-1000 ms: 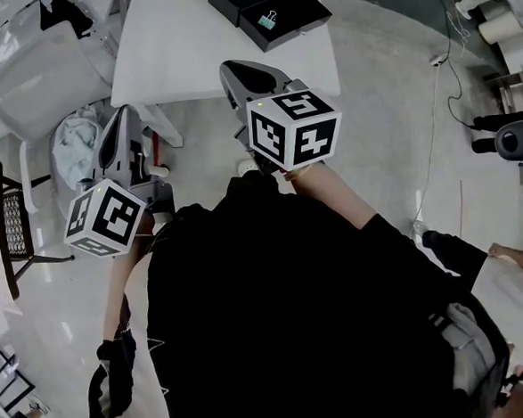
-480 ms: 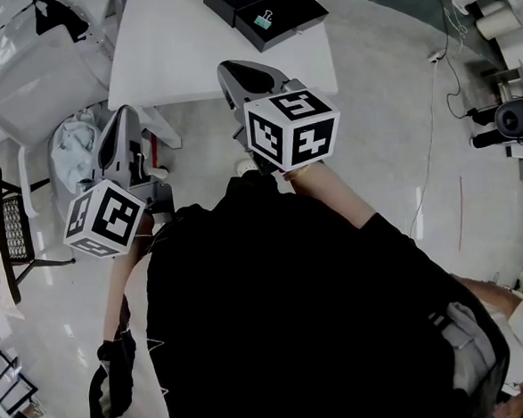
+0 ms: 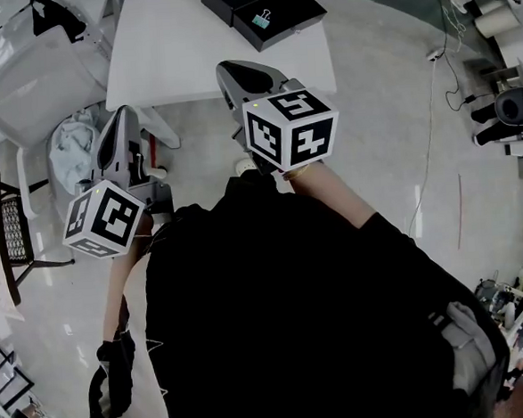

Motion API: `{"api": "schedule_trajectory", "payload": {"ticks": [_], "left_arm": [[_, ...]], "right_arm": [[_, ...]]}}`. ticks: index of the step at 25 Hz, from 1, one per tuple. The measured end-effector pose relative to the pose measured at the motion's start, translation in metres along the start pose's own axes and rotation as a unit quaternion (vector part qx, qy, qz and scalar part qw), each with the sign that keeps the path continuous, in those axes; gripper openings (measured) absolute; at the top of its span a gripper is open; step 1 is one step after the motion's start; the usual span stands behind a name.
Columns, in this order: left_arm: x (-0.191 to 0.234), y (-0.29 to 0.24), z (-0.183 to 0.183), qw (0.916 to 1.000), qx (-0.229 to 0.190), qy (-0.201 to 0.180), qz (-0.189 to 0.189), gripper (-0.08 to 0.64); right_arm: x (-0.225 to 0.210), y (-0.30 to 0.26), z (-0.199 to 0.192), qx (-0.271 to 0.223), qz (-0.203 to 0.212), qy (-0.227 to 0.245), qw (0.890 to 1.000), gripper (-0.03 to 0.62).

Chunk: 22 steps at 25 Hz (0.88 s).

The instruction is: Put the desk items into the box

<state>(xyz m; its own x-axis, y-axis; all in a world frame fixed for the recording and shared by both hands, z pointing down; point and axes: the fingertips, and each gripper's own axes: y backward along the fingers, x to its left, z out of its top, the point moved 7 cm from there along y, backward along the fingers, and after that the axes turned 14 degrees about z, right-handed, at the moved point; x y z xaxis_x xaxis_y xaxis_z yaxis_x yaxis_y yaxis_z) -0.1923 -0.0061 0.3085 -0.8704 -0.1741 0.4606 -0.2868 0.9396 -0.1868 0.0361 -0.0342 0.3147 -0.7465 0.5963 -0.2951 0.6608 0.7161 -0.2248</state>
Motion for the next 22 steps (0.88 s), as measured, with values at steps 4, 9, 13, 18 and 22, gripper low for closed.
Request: {"api": "schedule_trajectory", "payload": {"ticks": [4, 9, 13, 18, 22], "left_arm": [[0.0008, 0.0, 0.001, 1.0, 0.0, 0.0, -0.001, 0.009], [0.0009, -0.0015, 0.0006, 1.0, 0.002, 0.001, -0.002, 0.009], [0.0017, -0.0043, 0.0009, 1.0, 0.004, 0.003, -0.001, 0.011], [0.0043, -0.0063, 0.0015, 1.0, 0.004, 0.005, 0.0, 0.011], [0.0059, -0.0084, 0.001, 1.0, 0.005, 0.007, 0.0, 0.009]], "right_arm": [[0.0014, -0.0008, 0.0008, 0.001, 0.0, 0.003, 1.0, 0.005], [0.0009, -0.0021, 0.0006, 0.003, 0.0, 0.004, 1.0, 0.005], [-0.0001, -0.0043, 0.0024, 0.005, -0.001, 0.006, 1.0, 0.005], [-0.0005, -0.0075, 0.0021, 0.008, -0.002, 0.007, 1.0, 0.005], [-0.0029, -0.0081, 0.0035, -0.002, -0.005, -0.003, 1.0, 0.005]]}}
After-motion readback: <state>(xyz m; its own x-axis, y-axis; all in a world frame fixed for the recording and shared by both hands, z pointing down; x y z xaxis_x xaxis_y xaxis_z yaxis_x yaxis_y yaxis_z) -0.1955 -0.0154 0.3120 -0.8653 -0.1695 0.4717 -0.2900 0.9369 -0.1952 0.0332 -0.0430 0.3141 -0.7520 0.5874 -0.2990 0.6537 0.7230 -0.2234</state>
